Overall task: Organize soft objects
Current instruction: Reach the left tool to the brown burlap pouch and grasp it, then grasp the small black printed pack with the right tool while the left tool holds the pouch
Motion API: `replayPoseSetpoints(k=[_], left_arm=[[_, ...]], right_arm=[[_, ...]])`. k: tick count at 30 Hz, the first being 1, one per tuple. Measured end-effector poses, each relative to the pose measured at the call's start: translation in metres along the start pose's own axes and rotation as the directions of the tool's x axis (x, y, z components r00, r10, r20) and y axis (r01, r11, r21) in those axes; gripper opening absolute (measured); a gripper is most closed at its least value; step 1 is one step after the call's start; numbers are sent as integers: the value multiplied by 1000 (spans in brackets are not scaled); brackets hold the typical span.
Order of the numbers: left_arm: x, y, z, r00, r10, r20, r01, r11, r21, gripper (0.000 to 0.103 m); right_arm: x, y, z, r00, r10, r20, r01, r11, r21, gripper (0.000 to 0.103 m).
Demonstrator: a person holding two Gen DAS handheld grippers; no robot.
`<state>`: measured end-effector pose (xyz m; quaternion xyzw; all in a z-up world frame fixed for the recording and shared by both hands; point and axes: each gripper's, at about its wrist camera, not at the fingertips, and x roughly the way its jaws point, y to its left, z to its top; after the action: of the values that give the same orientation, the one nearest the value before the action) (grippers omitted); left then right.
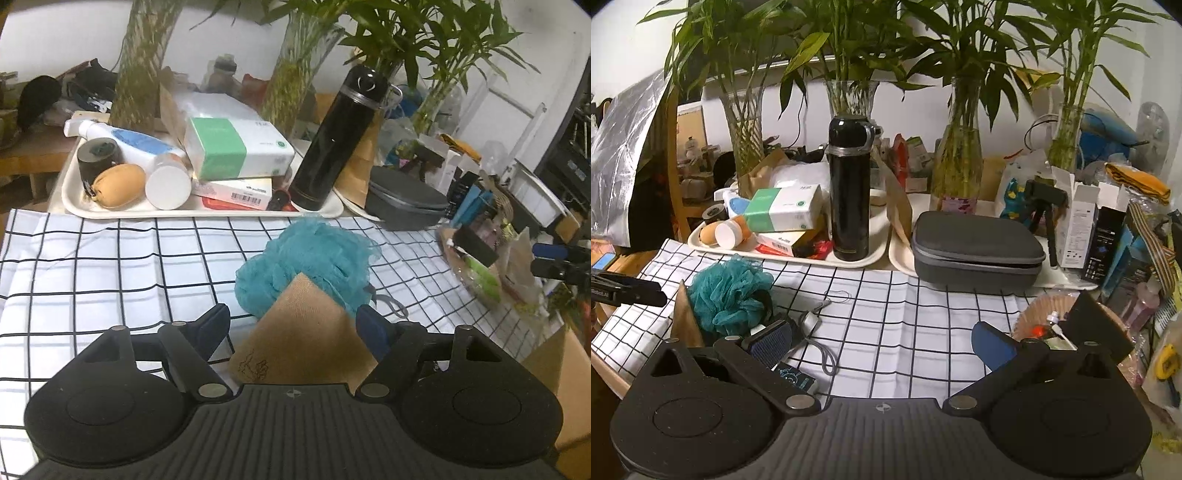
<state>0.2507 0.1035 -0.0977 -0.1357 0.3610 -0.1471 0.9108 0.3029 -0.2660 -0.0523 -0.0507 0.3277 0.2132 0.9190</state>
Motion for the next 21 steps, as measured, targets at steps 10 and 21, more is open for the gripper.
replayPoseSetpoints(k=[10, 21], left_arm=[[23, 8, 1, 995, -72, -75, 71, 997, -6, 61], [6, -5, 2, 996, -73, -44, 74, 997, 13, 6]], right_arm=[[18, 5, 4, 999, 12, -44, -13, 999, -35, 103], [35, 10, 5, 997, 2, -83, -7, 998, -68, 103]])
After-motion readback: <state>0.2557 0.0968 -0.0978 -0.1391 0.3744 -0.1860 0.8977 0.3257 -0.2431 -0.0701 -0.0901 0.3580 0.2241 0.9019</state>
